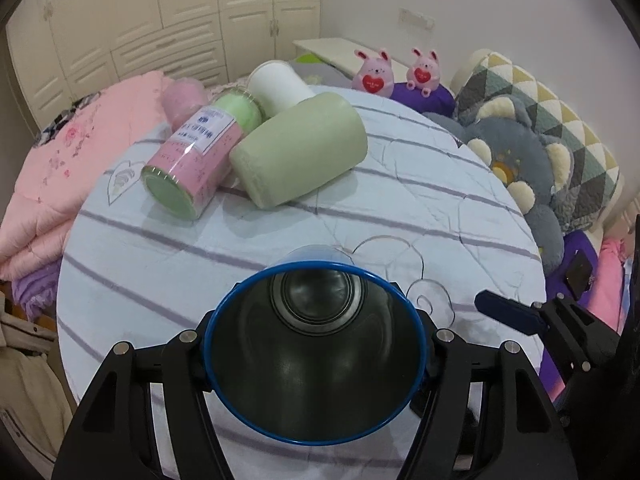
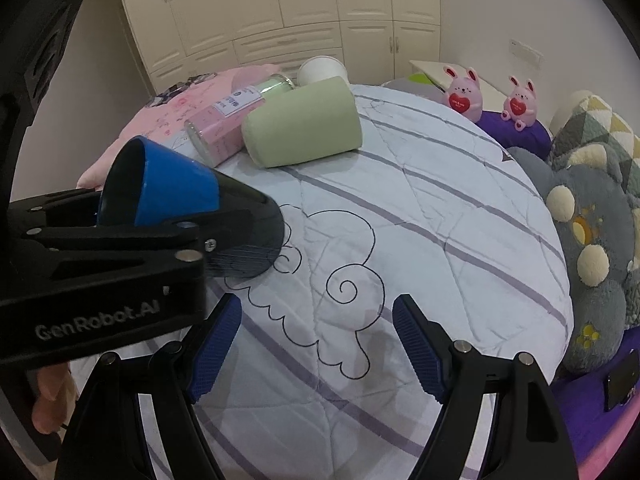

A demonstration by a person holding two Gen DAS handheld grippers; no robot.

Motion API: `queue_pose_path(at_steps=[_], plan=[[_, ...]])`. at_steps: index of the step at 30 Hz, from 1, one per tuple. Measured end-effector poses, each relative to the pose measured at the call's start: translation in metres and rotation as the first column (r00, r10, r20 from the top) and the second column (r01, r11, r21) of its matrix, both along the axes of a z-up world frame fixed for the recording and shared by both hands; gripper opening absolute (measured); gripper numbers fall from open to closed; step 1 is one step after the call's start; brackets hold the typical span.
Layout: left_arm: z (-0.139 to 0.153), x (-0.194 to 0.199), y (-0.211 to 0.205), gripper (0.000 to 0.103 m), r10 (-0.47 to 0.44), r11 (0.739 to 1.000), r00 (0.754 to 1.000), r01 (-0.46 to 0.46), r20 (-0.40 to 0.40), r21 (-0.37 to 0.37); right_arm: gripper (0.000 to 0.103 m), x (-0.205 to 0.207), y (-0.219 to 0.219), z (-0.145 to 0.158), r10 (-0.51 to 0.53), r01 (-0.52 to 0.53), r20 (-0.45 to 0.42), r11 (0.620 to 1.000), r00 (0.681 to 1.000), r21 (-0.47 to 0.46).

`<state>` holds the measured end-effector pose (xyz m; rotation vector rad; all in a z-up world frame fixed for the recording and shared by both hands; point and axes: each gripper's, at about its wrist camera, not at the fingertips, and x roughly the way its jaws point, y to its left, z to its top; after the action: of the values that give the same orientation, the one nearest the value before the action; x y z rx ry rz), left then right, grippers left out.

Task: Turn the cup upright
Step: 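Rotate the cup rim-up with the left gripper and lower it onto the table, then open the left gripper and pull it back from the upright cup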

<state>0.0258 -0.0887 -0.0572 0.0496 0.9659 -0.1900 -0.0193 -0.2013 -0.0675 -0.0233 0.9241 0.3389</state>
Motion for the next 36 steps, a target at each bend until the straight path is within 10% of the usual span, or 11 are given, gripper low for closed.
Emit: queue_pose_path(at_steps=[23,36], plan=[[0.018,-0.017,0.027,0.092,0.039,0.981,0.996,-0.022,0.082,-0.194,0.079,0.006,0.001,0.006,-0.017,0.017,0.005,0.999,1.000,0.029],[0.026,-0.039,0.046,0.093,0.083,0.988,0.989,-0.065,0.122,-0.143,0.079,-0.012,0.000,0.019,-0.045,0.045,0.032,0.999,0.998,0.002]])
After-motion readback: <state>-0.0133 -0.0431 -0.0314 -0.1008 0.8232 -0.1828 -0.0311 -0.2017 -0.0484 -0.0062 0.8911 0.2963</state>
